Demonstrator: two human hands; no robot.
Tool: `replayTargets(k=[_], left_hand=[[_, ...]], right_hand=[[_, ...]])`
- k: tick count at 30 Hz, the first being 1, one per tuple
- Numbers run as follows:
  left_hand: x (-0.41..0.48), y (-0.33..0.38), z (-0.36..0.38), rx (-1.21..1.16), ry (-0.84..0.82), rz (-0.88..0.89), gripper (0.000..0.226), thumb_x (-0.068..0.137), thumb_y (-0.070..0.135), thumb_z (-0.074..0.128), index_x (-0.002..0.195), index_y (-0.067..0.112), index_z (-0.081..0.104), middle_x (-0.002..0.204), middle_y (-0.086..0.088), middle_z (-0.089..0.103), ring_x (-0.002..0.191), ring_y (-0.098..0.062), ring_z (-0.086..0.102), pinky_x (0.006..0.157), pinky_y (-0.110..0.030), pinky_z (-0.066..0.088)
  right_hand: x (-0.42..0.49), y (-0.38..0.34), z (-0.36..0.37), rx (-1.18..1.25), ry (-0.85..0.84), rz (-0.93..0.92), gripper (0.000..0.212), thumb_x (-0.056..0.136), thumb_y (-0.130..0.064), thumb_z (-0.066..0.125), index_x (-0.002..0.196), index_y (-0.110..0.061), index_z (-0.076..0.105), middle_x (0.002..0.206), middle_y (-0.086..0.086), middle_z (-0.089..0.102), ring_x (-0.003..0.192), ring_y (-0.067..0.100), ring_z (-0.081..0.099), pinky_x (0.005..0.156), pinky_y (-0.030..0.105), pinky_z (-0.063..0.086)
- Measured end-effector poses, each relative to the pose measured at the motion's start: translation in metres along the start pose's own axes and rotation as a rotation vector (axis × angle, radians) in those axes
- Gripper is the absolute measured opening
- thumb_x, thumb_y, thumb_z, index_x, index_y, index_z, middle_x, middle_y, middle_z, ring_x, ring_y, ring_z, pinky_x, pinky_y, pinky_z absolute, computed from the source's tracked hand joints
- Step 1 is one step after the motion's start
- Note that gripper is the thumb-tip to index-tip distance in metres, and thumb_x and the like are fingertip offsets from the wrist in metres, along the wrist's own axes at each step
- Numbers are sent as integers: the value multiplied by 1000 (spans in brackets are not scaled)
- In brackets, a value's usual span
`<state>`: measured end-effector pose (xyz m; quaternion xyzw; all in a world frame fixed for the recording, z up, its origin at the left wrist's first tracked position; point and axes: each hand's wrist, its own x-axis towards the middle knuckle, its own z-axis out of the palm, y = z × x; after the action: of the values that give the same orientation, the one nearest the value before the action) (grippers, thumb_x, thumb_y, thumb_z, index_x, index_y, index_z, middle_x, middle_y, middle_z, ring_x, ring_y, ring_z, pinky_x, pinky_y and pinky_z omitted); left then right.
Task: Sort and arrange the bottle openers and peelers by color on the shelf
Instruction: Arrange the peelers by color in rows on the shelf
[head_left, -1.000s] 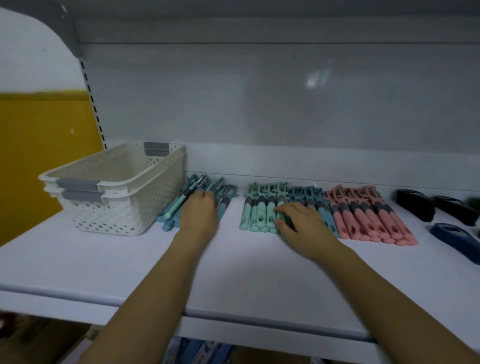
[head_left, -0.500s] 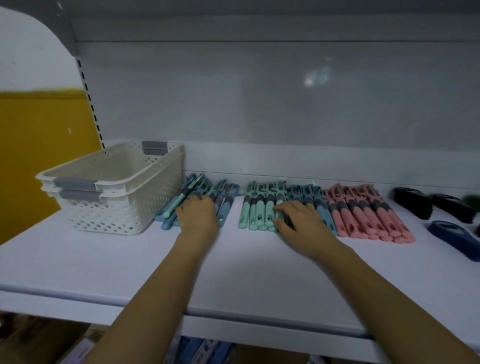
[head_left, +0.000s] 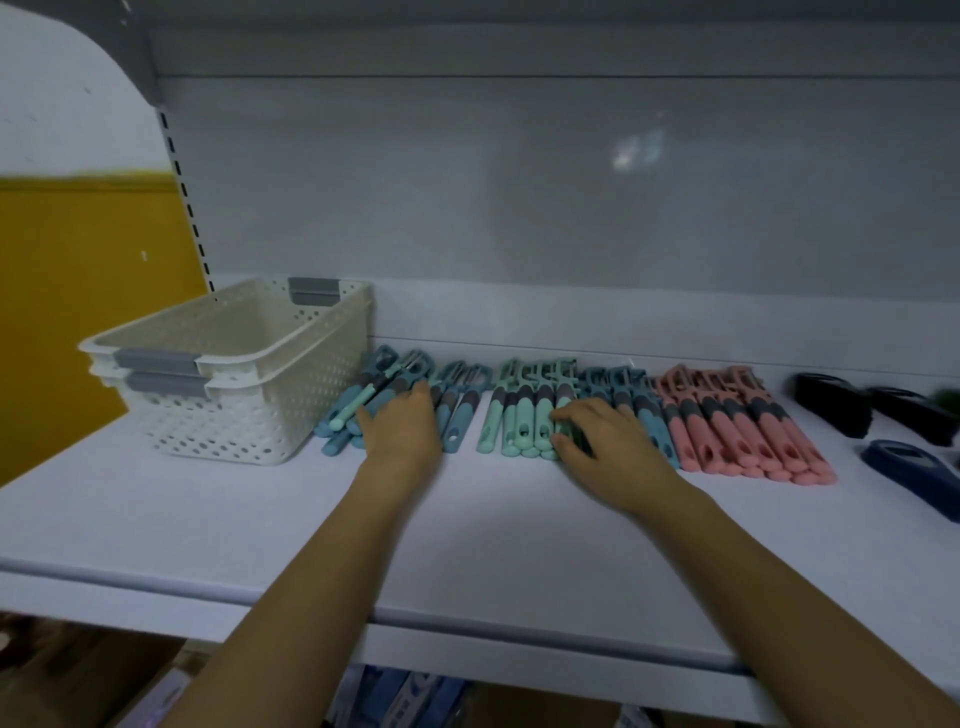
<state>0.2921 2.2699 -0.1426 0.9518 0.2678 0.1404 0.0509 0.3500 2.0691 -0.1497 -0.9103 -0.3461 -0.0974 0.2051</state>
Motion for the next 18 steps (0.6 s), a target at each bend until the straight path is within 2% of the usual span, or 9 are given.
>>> replayTargets(k=[7,11,13,16,18], left_hand=[[5,-4,5,-77,4,-4,31,92,6,43,122,5,42,121,-21,55,110,-38,53,91,-43,41],[2,-4,3,-200,44,-93,36,89,4,43,125,11,45,118,-16,58,112,-34,52,99,-43,29],[1,-1,1,-244,145,-106,37,91,4,42,127,11,44,120,-17,56,113,-34,50,100,-44,26],[2,3,-1,-468,352,53,37,95,5,38,130,10,46,119,-19,57,107,-35,53,93,-39,36],[1,13,-1,-699,336,223,33,96,5,41,127,5,50,118,-17,59,105,-30,56,85,-24,38]], right_hand=[[0,1,1,6,-2,-2,38,97,-31,40,132,-19,47,135,0,45,125,16,38,113,40,19],[1,2,3,6,0,-5,37,97,-31,40,131,-19,48,134,0,46,124,15,39,113,41,20],[2,4,3,10,6,-6,37,97,-31,41,131,-19,48,134,0,46,124,15,40,113,41,20],[2,4,4,14,10,-4,36,96,-31,41,130,-19,49,133,0,47,124,16,40,113,41,19],[3,4,4,30,23,7,36,97,-30,40,129,-19,50,132,0,48,123,16,41,114,41,16]])
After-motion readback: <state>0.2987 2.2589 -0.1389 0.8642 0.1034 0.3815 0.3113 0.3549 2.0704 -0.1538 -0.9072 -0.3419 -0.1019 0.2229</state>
